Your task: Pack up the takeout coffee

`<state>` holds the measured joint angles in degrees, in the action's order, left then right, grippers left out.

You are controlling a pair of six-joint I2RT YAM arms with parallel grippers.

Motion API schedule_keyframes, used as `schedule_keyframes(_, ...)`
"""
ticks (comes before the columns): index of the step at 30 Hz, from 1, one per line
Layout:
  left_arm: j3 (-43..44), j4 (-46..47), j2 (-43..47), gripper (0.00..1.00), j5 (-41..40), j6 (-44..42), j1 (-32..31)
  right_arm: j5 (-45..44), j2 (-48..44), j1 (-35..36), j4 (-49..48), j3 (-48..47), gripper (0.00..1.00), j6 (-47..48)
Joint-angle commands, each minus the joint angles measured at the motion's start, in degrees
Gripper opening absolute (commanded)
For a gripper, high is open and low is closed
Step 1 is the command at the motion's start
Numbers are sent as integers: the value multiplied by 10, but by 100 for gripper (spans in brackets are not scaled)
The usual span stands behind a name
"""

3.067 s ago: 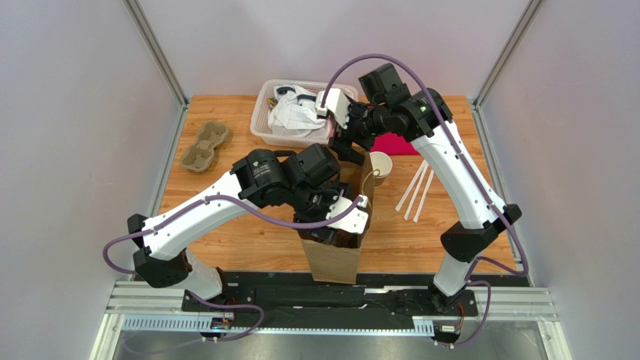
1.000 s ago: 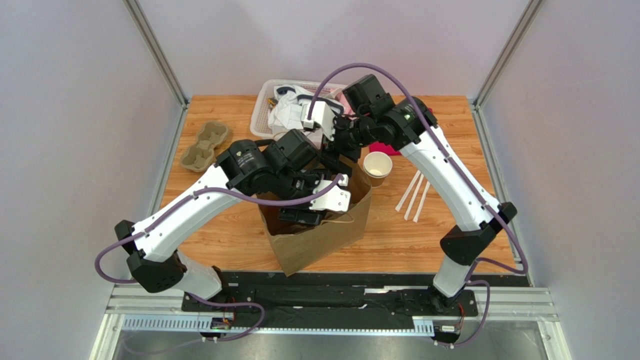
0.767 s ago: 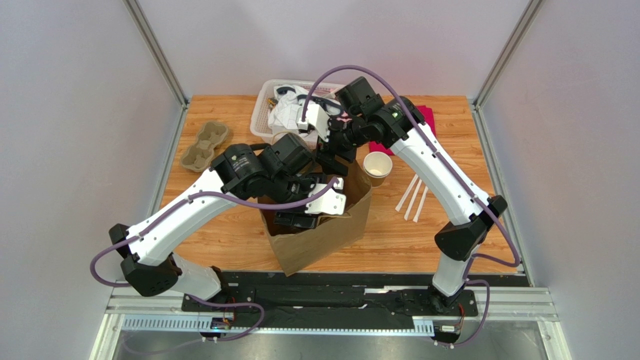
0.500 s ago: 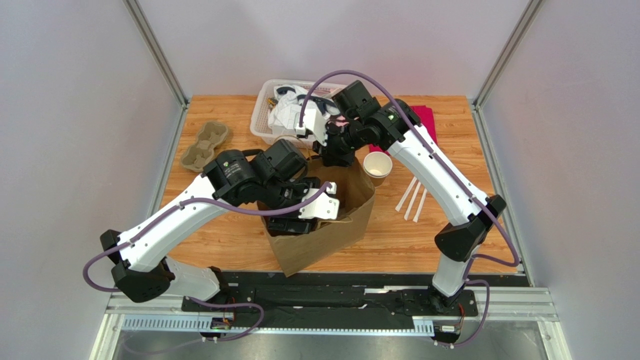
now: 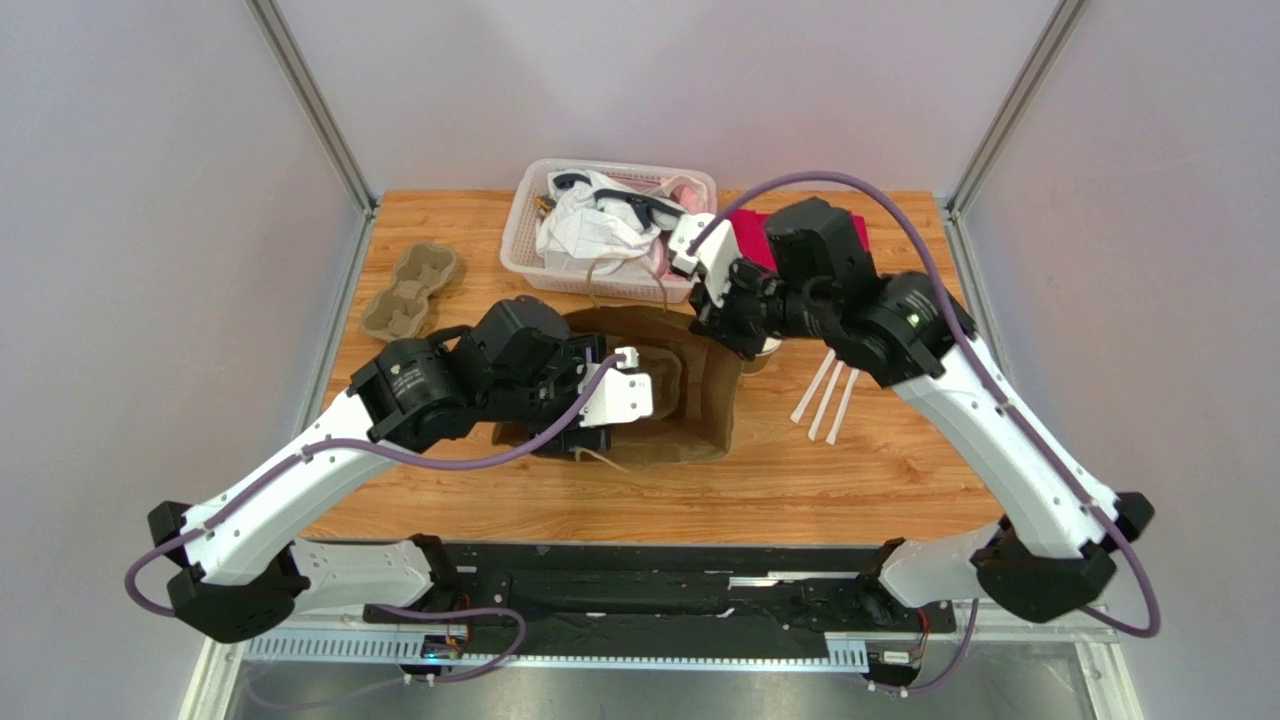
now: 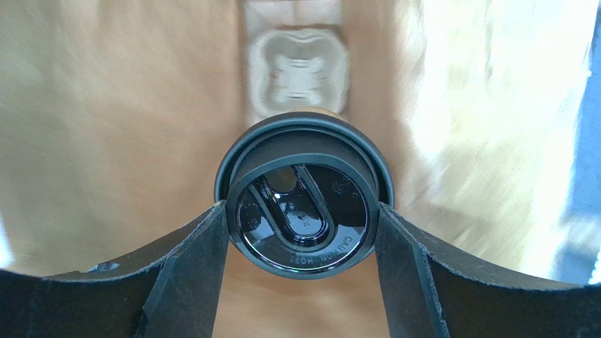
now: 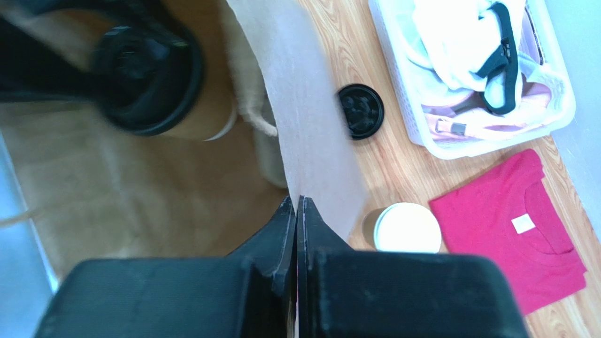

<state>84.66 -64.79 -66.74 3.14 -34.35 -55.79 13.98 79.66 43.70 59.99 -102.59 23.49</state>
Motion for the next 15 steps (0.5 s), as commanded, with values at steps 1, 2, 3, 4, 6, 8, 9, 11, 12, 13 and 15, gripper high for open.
schedule_keyframes(1, -42, 78, 35, 6, -11, 24, -2, -27, -61, 37, -72, 57, 0, -75)
schedule_keyframes(2, -61, 94, 47, 6, -11, 27, -4, -45, -69, 45, -72, 76, 0, -80)
schedule_keyframes(3, -72, 103, 55, 6, -16, 30, -7, -52, -76, 64, -70, 82, 0, -84)
schedule_keyframes(4, -84, 114, 64, 6, -21, 31, -11, -60, -90, 73, -69, 88, 0, -90)
schedule_keyframes(6, -121, 137, 92, 6, -28, 28, -27, -76, -104, 92, -74, 109, 0, -92)
schedule_keyframes(8, -144, 147, 117, 6, -30, 24, -54, -83, -114, 104, -72, 116, 0, -104)
schedule_keyframes(9, -149, 146, 122, 6, -55, 24, -66, -84, -112, 112, -64, 111, 0, -110)
schedule_keyframes(11, -158, 145, 129, 6, -76, 24, -92, -84, -100, 118, -40, 94, 0, -137)
schedule_keyframes(12, -158, 145, 127, 6, -85, 24, -104, -85, -97, 118, -35, 81, 0, -143)
schedule_keyframes(13, -153, 146, 122, 6, -87, 25, -107, -88, -97, 118, -34, 79, 0, -147)
schedule_keyframes(15, -147, 144, 112, 6, -87, 23, -111, -98, -102, 120, -39, 82, 0, -160)
